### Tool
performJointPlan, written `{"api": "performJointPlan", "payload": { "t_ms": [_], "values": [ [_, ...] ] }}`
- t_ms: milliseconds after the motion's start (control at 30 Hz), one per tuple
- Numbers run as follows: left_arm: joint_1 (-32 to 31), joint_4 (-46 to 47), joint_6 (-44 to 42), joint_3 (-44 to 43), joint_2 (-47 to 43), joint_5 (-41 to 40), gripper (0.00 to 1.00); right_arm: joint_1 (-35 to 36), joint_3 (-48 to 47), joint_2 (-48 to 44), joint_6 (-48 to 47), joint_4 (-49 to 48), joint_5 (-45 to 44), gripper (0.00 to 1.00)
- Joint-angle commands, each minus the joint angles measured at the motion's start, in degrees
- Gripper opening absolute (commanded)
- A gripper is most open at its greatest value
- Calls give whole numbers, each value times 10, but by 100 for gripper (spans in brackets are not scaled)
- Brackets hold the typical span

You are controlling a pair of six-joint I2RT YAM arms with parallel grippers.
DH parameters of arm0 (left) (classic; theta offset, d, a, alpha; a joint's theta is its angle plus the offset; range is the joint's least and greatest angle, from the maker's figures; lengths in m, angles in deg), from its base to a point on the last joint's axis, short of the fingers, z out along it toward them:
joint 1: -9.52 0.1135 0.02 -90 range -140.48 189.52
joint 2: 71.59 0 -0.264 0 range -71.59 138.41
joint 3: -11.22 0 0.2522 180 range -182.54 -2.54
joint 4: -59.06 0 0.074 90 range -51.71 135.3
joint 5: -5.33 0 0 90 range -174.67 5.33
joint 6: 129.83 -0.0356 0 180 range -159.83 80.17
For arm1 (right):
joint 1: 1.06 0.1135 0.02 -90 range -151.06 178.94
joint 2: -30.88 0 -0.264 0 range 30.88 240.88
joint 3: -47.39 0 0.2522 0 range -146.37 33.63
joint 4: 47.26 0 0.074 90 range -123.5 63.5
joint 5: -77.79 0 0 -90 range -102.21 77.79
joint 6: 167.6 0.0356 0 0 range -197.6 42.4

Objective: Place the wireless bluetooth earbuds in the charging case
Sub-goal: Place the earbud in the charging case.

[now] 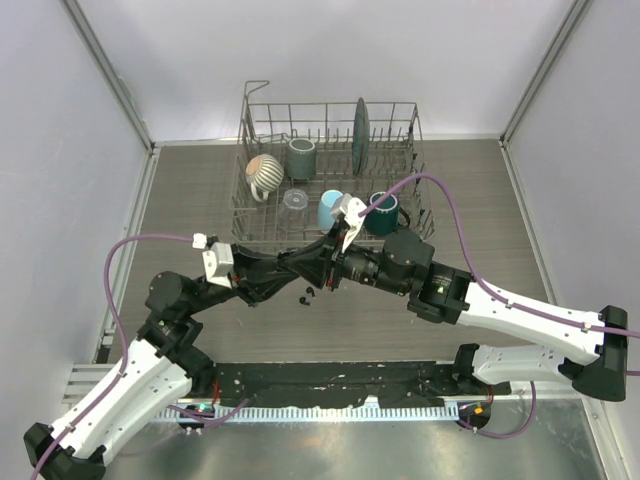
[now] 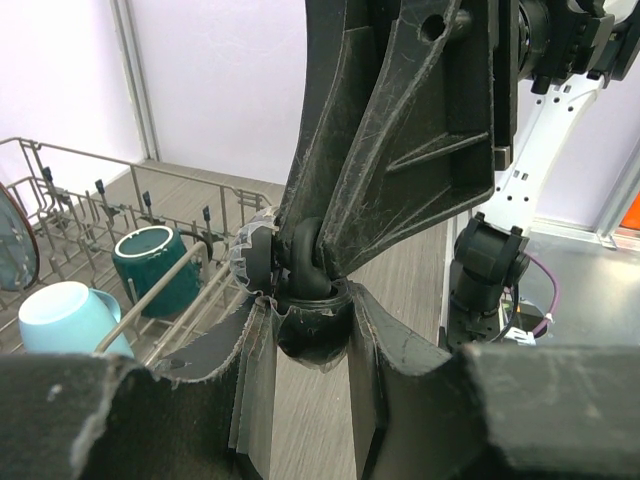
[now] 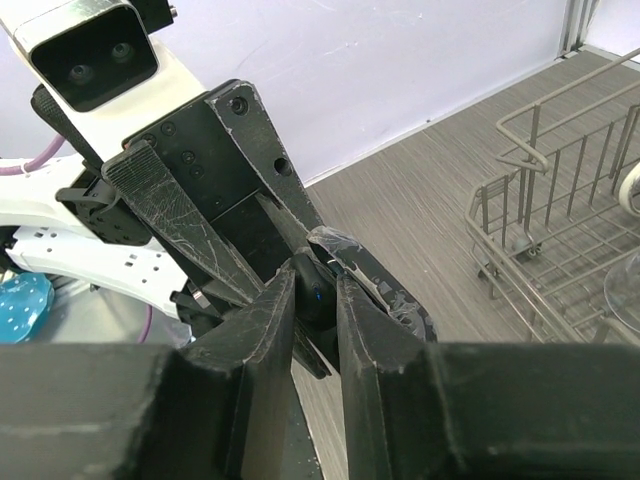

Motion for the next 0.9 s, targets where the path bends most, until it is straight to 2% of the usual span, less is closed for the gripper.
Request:
{"api": "performJointPlan", "payload": {
  "t_ms": [0,133,433,700,867],
  "values": [
    [-3,63,1,-6,-11,7,0,-2,-13,-5,-2,19,-10,31],
    [-3,63,0,-5,-9,8,0,-1,-15,-8,0,17,-11,42],
    [-3,59,1,-3,-13,7,0,-1,-5,-25,24,-26,-14,53],
    [-3,52,-1,1,-16,0,0,-3,1,-52,48,-86,-8,58],
    [-3,51,-3,3,-16,-1,0,-2,1,-60,58,-90,-11,58]
  ]
}}
